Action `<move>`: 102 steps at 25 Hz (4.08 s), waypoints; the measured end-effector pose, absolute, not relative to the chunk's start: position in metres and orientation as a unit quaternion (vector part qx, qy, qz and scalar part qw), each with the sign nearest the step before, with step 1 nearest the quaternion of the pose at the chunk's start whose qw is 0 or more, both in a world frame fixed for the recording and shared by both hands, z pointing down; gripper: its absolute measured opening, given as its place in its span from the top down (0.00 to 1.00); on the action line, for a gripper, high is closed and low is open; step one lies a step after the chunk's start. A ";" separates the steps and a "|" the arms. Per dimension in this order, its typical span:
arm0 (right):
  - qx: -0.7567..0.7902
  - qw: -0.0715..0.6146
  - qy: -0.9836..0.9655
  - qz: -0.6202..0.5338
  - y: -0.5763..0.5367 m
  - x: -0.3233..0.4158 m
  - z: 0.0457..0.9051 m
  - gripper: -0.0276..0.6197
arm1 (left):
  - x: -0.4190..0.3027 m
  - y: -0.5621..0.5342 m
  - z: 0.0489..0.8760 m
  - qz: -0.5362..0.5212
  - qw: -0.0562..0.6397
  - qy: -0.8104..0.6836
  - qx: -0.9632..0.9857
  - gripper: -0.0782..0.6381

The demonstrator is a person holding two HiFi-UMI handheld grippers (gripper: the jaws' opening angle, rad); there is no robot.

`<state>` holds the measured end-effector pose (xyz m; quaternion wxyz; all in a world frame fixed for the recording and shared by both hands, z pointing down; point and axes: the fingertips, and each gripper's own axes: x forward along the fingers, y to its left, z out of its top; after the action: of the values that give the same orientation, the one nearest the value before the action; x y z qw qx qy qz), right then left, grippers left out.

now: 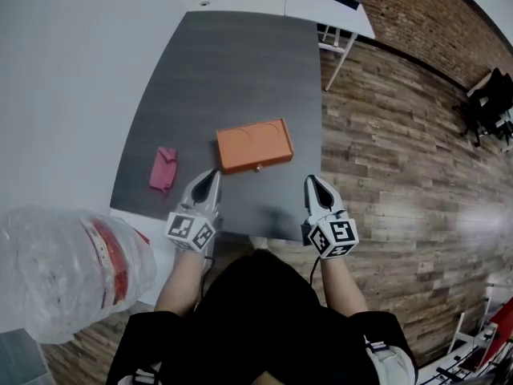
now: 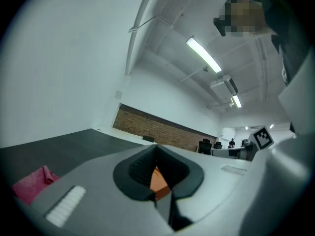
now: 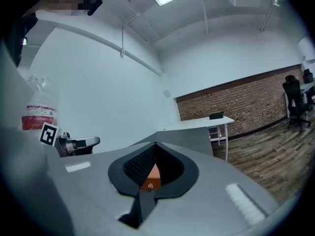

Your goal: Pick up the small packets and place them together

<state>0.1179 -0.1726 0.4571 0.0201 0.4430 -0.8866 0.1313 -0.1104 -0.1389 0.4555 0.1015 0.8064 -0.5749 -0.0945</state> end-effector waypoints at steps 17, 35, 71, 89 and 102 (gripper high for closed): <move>0.411 0.126 -0.883 0.188 -0.185 0.068 0.552 0.95 | -0.125 -0.174 0.526 -0.007 0.162 -0.596 0.786 0.89; 0.370 0.213 -0.872 0.238 -0.192 0.019 0.632 0.95 | -0.135 -0.205 0.605 0.068 0.282 -0.584 0.758 0.76; 0.404 0.244 -0.846 0.250 -0.206 -0.007 0.659 0.85 | -0.136 -0.208 0.607 0.056 0.341 -0.577 0.740 0.78; 0.402 0.266 -0.840 0.248 -0.163 0.013 0.662 0.85 | -0.139 -0.213 0.608 0.041 0.351 -0.585 0.730 0.78; 0.412 0.275 -0.831 0.252 -0.138 0.025 0.664 0.84 | -0.139 -0.216 0.609 0.034 0.352 -0.567 0.744 0.78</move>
<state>0.0254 -0.1377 0.6638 0.2751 0.4123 -0.8312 0.2518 -0.1394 -0.2158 0.6093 0.3518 0.7444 -0.5666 0.0335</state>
